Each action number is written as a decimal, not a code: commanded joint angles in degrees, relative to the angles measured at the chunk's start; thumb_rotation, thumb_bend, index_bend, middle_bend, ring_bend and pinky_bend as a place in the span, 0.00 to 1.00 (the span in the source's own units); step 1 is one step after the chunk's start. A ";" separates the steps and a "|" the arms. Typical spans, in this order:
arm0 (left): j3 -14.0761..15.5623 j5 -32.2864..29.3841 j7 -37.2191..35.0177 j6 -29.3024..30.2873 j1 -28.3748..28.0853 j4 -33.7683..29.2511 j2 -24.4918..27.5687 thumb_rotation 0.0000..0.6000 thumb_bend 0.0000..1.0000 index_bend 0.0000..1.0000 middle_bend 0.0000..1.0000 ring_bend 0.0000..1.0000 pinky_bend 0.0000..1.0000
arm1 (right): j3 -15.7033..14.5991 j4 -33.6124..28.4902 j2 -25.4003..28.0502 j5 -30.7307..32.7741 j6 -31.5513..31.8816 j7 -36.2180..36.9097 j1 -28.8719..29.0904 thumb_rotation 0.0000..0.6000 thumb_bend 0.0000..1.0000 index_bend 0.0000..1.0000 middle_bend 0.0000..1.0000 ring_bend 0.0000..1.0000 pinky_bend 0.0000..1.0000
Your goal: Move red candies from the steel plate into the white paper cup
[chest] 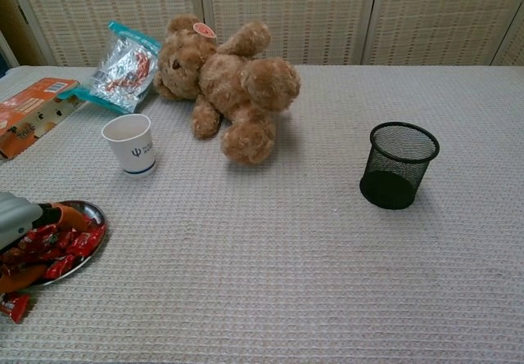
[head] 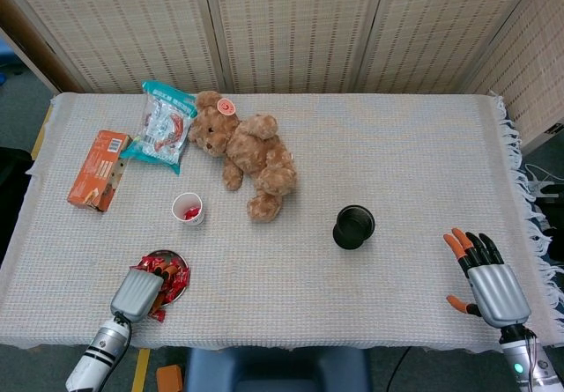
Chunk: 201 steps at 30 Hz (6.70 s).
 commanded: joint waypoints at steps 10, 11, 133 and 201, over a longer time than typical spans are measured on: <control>0.18 1.29 -0.99 1.61 0.55 0.84 -0.31 1.00 0.37 0.48 0.59 0.79 1.00 | 0.00 0.02 -0.07 0.11 -0.17 -0.12 0.04 1.00 0.01 0.00 0.00 0.00 0.00; 0.18 1.43 -1.06 1.84 0.62 0.91 -0.34 1.00 0.37 0.49 0.60 0.80 1.00 | 0.01 0.02 -0.07 0.11 -0.15 -0.12 0.04 1.00 0.02 0.00 0.00 0.00 0.00; -13.94 -11.42 -6.81 -7.10 -20.99 10.08 -1.75 1.00 0.43 0.36 0.46 0.82 1.00 | 0.94 0.26 -0.24 2.82 -1.29 -0.73 0.51 1.00 0.02 0.00 0.00 0.00 0.00; 1.73 -3.47 -2.53 -0.67 -1.07 0.98 3.16 1.00 0.39 0.26 0.27 0.81 1.00 | -0.23 -0.39 -0.01 0.03 -0.38 -0.41 0.12 1.00 0.02 0.00 0.00 0.00 0.00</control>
